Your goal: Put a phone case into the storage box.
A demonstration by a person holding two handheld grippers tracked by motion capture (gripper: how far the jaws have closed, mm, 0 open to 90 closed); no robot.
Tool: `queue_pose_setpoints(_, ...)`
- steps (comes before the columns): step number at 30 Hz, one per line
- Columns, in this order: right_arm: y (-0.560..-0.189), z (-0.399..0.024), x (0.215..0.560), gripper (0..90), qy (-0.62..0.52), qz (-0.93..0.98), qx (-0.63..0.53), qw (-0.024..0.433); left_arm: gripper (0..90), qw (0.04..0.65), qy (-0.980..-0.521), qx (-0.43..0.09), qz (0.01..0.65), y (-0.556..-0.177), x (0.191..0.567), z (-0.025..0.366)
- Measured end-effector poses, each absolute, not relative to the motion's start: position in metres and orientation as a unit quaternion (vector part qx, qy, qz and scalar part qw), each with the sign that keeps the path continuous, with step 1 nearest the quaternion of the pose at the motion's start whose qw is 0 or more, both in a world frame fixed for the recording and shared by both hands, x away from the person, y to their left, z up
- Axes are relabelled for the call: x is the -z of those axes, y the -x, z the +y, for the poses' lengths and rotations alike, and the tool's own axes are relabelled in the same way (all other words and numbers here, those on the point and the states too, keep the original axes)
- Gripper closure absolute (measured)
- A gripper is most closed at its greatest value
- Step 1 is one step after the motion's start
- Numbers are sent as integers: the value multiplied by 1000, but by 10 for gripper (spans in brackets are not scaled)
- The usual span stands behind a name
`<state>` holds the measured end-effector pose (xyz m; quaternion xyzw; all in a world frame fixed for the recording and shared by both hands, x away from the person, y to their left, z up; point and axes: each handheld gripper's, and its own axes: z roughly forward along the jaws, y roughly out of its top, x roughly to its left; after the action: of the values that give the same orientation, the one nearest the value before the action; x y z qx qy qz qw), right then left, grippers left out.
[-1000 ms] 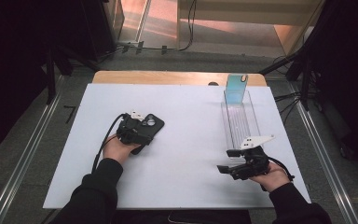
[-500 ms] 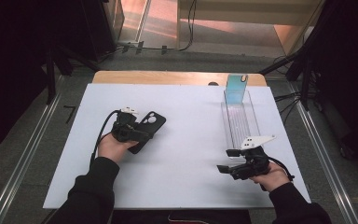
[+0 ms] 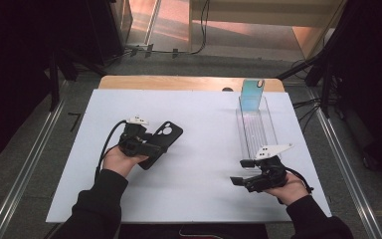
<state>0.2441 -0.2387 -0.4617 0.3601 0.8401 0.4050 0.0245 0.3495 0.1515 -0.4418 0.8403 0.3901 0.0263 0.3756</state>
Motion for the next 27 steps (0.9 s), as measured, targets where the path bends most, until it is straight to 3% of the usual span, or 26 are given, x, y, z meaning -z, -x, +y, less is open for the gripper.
queue_pose_setpoints(15,-248,-232,454,229,-386,823,-416,-15,149,391,-836,-8,385,-320,440,133)
queue_pose_setpoints(27,-252,-216,445,226,-414,815,-407,-14,149,412,-822,-15,392,-307,449,115)
